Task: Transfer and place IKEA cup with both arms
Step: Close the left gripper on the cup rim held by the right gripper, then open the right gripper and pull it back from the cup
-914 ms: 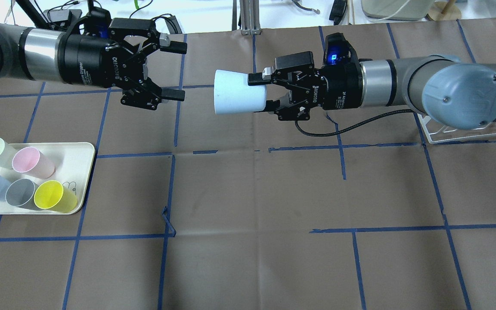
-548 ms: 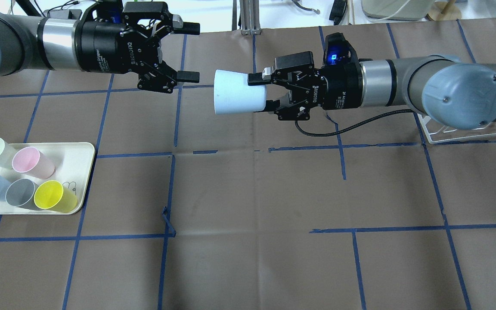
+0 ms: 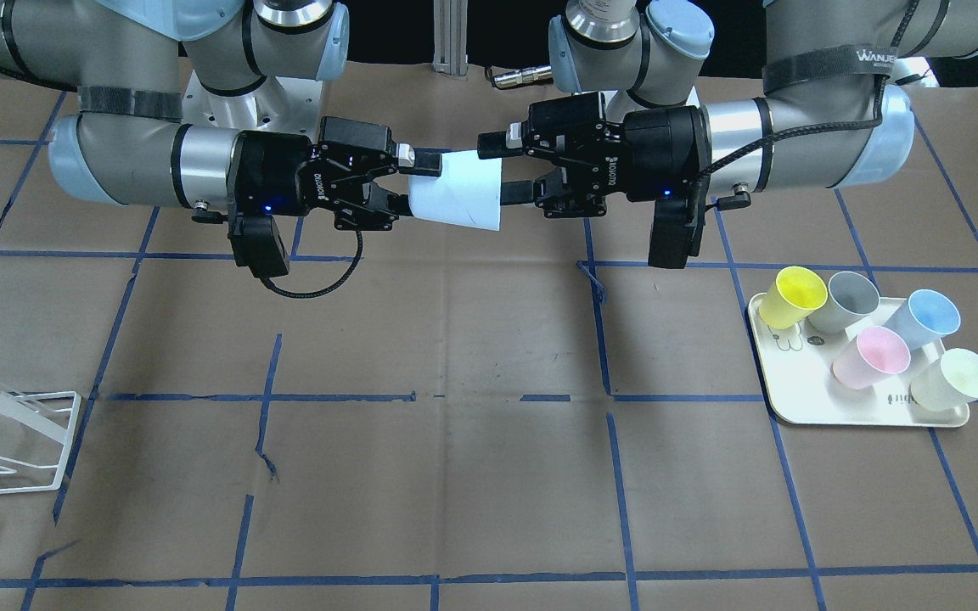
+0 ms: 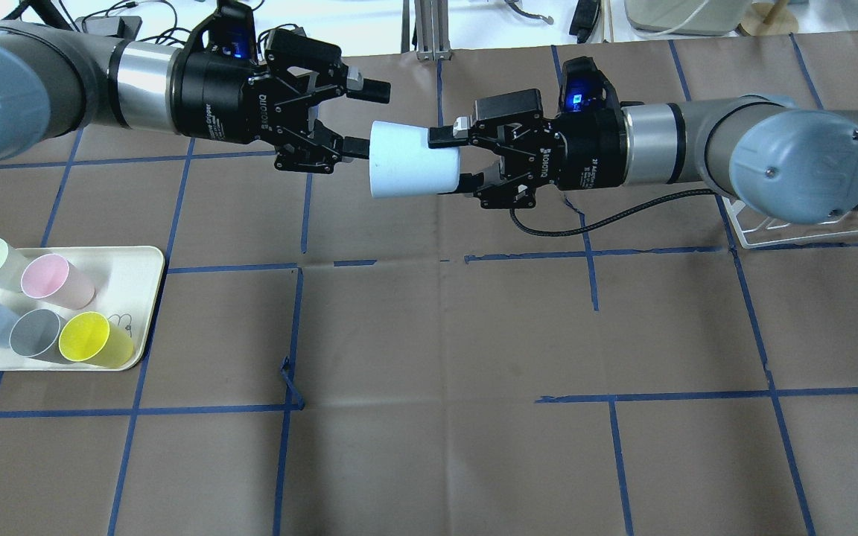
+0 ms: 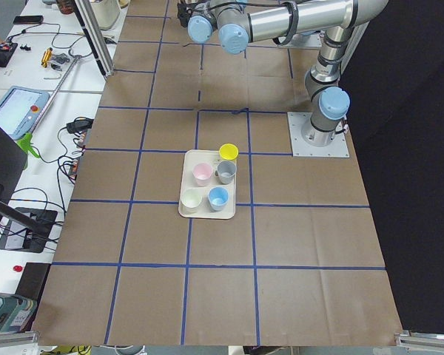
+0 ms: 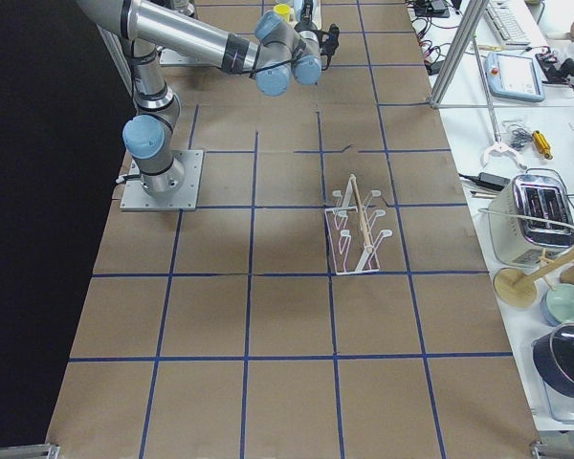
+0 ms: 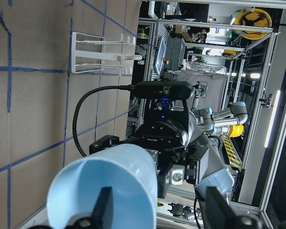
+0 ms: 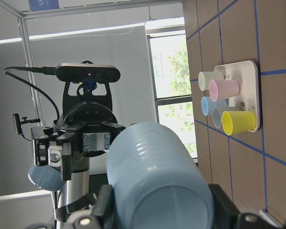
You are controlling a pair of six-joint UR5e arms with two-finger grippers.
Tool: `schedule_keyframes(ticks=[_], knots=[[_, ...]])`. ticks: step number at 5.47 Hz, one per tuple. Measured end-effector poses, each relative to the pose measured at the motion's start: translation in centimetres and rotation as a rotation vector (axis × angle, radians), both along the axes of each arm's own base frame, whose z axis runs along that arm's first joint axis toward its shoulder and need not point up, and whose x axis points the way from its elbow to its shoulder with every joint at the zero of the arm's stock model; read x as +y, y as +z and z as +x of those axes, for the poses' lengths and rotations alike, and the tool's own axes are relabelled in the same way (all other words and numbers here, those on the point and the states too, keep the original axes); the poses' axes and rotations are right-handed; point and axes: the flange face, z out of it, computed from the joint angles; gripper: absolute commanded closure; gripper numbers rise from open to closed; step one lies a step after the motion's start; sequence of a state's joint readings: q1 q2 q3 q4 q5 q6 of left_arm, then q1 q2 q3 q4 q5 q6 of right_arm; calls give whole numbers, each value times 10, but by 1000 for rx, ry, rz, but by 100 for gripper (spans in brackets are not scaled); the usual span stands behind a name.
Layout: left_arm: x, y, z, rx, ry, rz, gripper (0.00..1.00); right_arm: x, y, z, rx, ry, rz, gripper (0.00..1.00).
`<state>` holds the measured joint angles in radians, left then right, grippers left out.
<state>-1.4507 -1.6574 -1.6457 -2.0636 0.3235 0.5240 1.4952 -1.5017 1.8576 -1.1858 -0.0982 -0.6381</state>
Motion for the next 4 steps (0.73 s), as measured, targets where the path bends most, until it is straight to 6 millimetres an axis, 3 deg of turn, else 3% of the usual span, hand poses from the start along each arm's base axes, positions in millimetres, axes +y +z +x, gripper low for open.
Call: schedule_keyframes(ticks=[1, 2, 3, 4], knots=[[2, -2, 0, -16, -11, 15, 91, 0, 0, 0, 0, 0, 0, 54], [4, 0, 0, -20, -13, 17, 91, 0, 0, 0, 0, 0, 0, 6], [6, 4, -1, -24, -11, 20, 91, 0, 0, 1, 0, 2, -1, 0], [7, 7, -1, -25, -7, 26, 91, -1, 2, 0, 2, 2, 1, 0]])
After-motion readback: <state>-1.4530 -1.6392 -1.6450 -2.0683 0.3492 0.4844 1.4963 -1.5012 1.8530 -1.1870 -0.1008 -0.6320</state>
